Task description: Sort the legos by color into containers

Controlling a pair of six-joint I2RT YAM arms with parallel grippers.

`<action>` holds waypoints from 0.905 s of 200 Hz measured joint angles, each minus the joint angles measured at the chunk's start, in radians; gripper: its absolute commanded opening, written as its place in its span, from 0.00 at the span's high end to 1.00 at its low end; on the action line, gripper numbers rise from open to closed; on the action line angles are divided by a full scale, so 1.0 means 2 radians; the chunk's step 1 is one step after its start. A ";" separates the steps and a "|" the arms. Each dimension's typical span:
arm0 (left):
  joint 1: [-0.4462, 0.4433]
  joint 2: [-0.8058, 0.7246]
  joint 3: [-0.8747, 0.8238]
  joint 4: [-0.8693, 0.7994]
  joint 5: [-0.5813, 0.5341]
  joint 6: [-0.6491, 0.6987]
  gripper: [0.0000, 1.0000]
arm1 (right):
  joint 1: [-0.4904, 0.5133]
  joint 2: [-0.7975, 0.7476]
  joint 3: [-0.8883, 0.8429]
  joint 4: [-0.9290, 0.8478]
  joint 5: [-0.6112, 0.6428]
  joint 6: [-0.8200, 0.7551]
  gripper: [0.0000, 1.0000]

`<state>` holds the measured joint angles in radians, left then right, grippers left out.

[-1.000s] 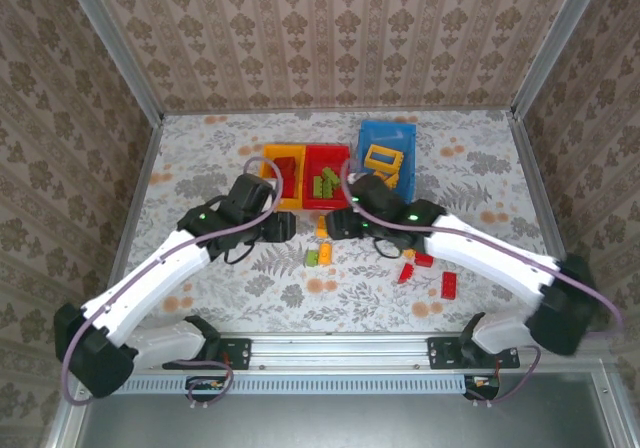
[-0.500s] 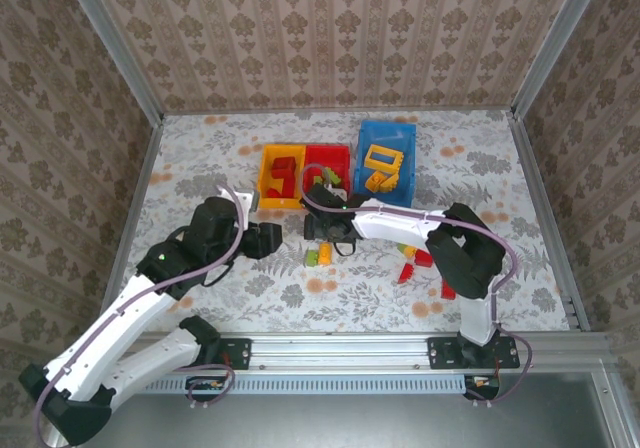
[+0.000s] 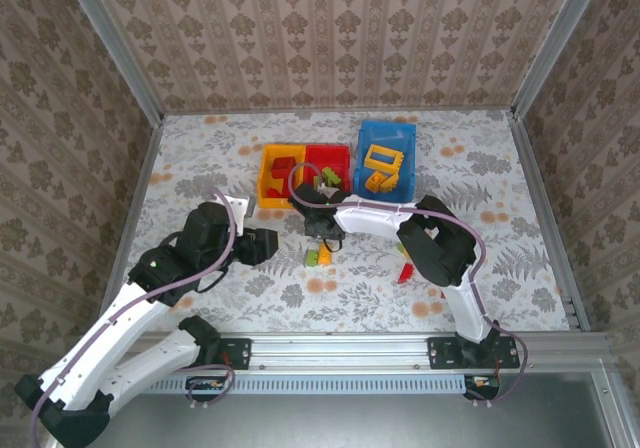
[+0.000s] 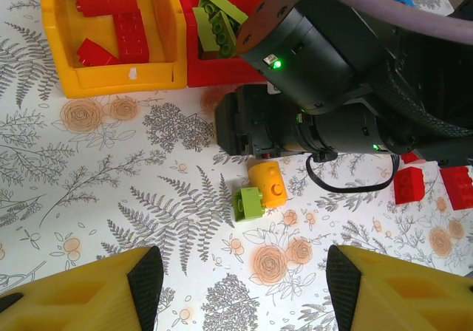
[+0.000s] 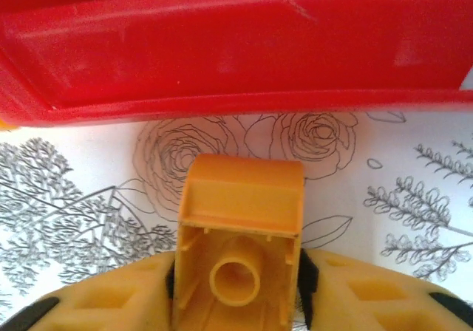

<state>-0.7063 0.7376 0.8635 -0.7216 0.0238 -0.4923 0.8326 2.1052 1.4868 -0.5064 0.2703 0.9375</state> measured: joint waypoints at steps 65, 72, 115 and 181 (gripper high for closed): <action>0.000 0.021 0.007 0.009 0.007 0.000 0.37 | -0.001 -0.078 -0.062 -0.015 0.003 -0.019 0.83; 0.000 0.031 0.011 0.012 0.011 0.001 0.37 | -0.001 -0.100 -0.072 -0.021 0.004 -0.023 0.83; -0.003 0.103 0.051 0.053 0.036 0.013 0.38 | -0.035 -0.219 -0.090 -0.042 0.012 -0.052 0.83; -0.040 0.206 0.102 0.104 0.065 0.047 0.38 | -0.185 -0.142 -0.032 -0.077 0.005 -0.050 0.80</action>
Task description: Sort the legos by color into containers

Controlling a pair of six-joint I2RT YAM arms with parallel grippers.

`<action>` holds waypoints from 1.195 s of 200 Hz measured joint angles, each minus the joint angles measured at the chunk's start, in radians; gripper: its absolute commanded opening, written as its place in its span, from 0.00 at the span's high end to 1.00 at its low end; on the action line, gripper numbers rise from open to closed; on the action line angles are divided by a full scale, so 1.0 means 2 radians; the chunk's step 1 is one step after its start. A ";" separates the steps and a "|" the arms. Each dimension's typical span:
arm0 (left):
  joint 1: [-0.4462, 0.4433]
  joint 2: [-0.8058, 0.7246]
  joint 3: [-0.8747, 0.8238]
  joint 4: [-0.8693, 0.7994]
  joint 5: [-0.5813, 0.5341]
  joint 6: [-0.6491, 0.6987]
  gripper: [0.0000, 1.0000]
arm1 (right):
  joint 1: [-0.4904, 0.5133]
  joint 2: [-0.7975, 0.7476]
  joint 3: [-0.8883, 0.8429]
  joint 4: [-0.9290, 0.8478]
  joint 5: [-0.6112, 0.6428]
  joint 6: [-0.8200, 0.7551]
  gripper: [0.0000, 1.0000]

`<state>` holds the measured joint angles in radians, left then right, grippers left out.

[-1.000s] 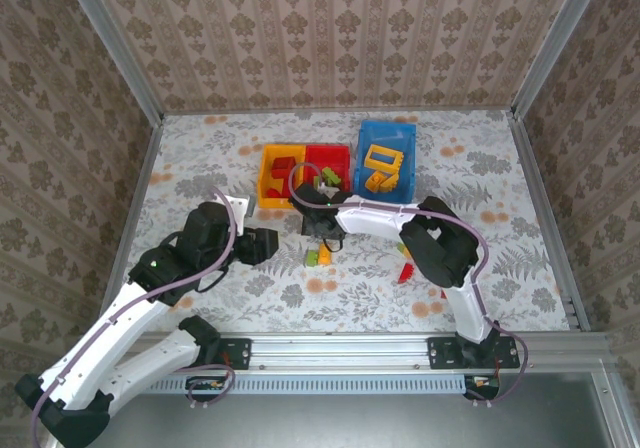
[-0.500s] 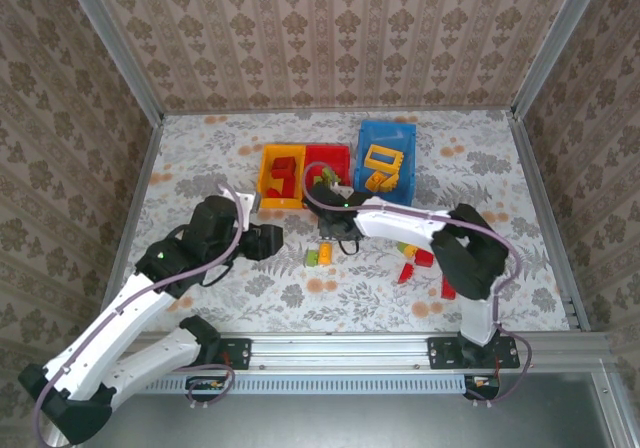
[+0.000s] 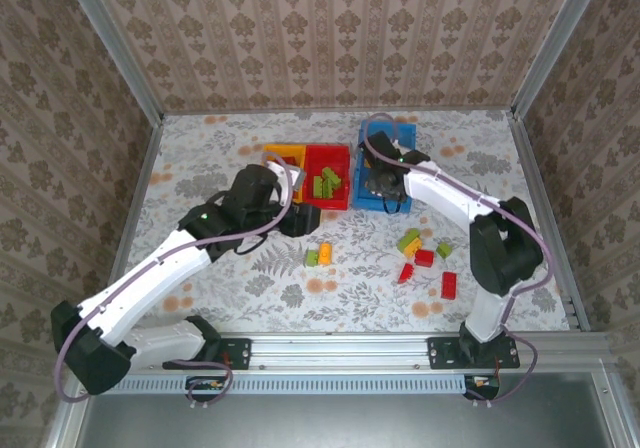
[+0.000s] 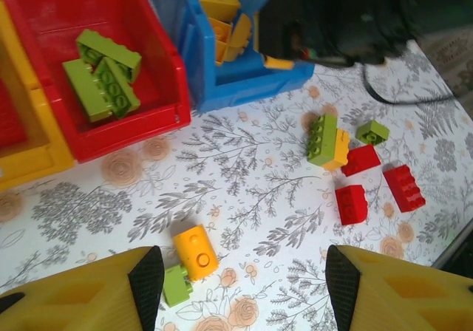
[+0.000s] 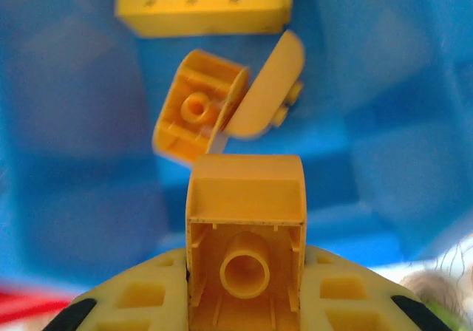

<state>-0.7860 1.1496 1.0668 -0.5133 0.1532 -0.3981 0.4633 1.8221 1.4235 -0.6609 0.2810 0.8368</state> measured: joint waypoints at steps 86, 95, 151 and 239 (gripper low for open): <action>-0.036 0.074 0.021 0.007 0.016 0.036 0.38 | -0.030 0.068 0.052 -0.041 -0.028 0.045 0.44; -0.039 0.082 0.026 0.007 0.018 0.040 0.38 | -0.030 0.068 0.054 -0.042 -0.028 0.045 0.43; -0.066 0.146 0.068 0.007 0.039 0.071 0.37 | -0.014 0.029 0.060 -0.053 -0.012 0.034 0.44; -0.191 0.376 0.241 -0.027 0.061 0.111 0.35 | -0.077 -0.286 -0.100 -0.094 0.034 -0.013 0.33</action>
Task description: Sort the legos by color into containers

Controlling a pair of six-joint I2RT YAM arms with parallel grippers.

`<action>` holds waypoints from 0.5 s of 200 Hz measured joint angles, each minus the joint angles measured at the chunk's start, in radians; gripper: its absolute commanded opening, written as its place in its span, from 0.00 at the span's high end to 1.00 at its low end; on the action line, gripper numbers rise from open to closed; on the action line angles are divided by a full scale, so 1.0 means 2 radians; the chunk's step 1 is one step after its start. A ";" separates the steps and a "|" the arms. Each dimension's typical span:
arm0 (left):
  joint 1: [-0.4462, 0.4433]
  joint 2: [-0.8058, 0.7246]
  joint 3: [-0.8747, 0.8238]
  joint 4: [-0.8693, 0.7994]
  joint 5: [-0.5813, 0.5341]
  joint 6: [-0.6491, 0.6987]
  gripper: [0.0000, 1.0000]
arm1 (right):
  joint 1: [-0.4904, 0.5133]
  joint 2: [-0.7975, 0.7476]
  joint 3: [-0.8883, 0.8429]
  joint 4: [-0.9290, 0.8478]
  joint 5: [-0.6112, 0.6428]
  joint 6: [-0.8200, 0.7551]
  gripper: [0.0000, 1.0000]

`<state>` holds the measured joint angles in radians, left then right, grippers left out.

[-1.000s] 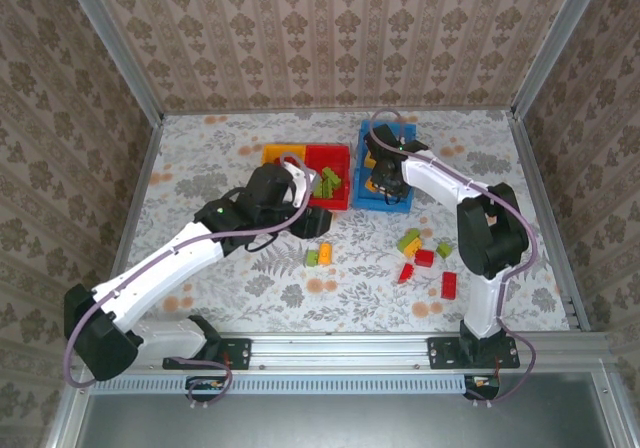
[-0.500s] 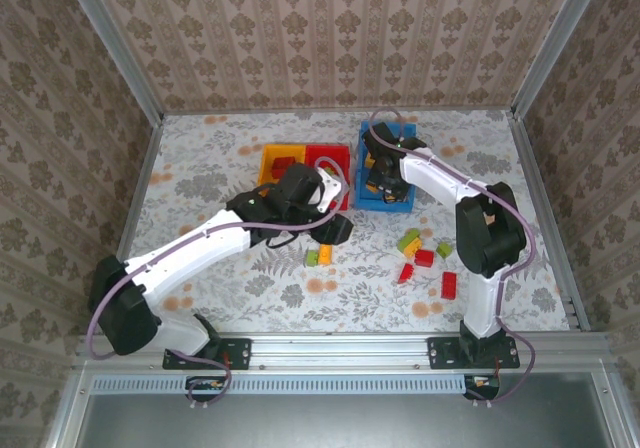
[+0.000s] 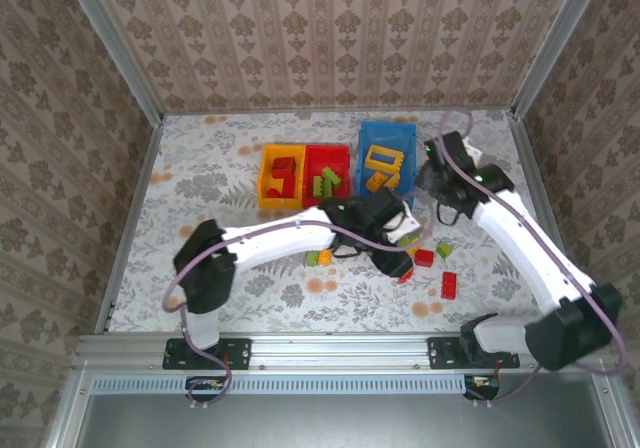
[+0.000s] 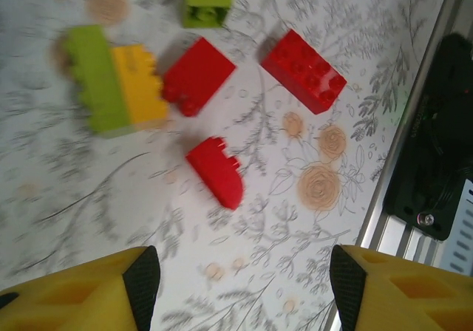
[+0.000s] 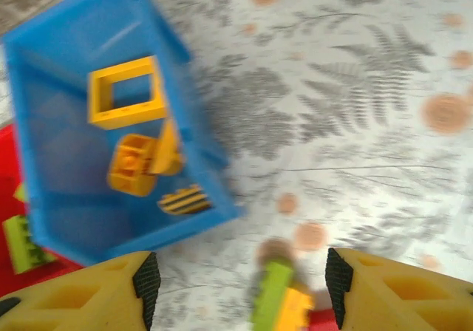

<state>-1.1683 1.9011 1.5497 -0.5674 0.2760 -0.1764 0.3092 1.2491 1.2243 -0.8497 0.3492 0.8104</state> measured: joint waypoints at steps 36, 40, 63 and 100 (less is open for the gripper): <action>-0.031 0.099 0.087 -0.040 -0.020 -0.021 0.34 | -0.047 -0.112 -0.038 -0.056 0.008 -0.007 0.29; -0.032 0.108 0.094 -0.045 -0.024 -0.027 0.34 | -0.049 -0.122 -0.038 -0.062 0.008 -0.008 0.28; -0.035 0.149 0.130 -0.072 -0.045 -0.051 0.33 | -0.056 -0.157 -0.038 -0.087 0.009 -0.012 0.28; -0.034 0.189 0.172 -0.107 -0.065 -0.080 0.40 | -0.058 -0.176 -0.045 -0.112 0.009 -0.014 0.28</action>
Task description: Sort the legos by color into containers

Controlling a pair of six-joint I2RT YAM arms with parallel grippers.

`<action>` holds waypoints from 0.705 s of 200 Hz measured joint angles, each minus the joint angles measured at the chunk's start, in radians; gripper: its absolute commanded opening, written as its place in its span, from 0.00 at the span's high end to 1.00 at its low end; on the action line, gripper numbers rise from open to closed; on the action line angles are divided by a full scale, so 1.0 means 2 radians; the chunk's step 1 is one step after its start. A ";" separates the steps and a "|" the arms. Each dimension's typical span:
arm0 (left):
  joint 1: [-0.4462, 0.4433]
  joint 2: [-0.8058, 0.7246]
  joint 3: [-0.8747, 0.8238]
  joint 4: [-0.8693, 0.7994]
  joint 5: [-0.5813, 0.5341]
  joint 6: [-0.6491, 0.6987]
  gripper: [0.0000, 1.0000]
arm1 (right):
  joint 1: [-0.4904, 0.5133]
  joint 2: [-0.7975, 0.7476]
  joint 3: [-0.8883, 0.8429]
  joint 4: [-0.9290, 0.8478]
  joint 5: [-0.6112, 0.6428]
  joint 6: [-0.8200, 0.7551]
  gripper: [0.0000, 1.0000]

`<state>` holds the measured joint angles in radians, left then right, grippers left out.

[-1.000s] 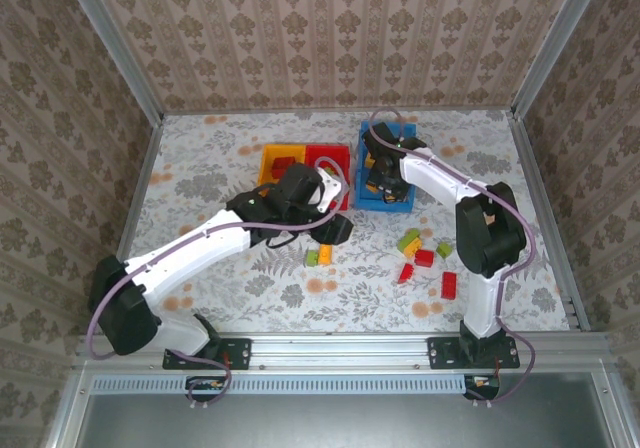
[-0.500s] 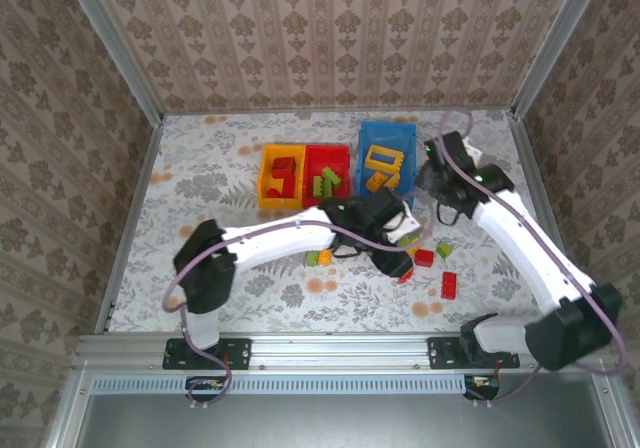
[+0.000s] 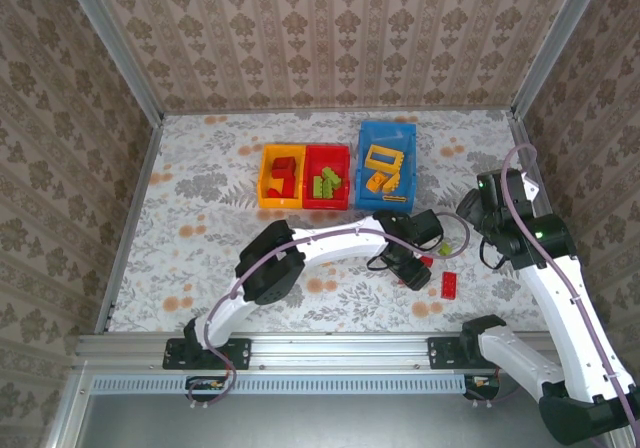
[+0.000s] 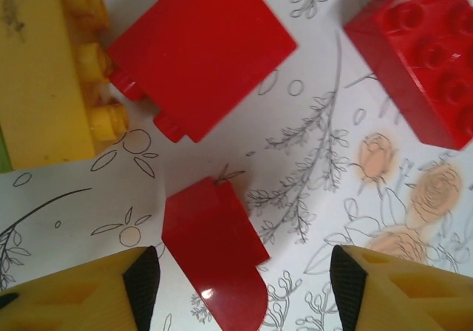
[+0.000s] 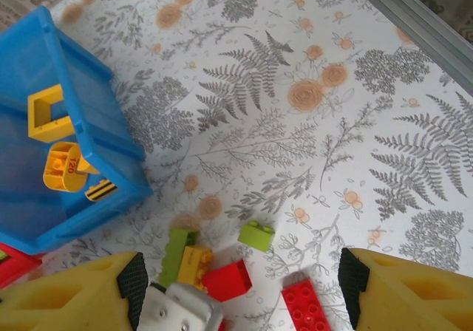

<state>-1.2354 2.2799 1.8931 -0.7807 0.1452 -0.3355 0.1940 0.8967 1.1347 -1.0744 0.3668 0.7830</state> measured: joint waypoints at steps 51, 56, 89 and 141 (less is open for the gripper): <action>0.000 0.031 0.023 -0.014 -0.002 -0.016 0.64 | -0.002 0.000 0.000 -0.004 -0.003 -0.006 0.29; 0.000 0.031 0.023 -0.015 -0.002 -0.015 0.66 | -0.002 0.000 0.000 -0.004 -0.004 -0.007 0.29; 0.000 0.028 0.020 -0.014 -0.016 -0.018 0.74 | -0.002 0.000 -0.003 -0.003 -0.011 -0.014 0.30; 0.051 -0.126 -0.127 0.009 -0.064 -0.039 0.75 | 0.006 -0.002 -0.012 0.046 -0.082 -0.065 0.33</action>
<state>-1.1343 2.0274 1.6398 -0.7635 0.0174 -0.4137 0.2050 0.8925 1.1114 -0.9817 0.2020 0.6533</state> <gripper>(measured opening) 0.261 0.671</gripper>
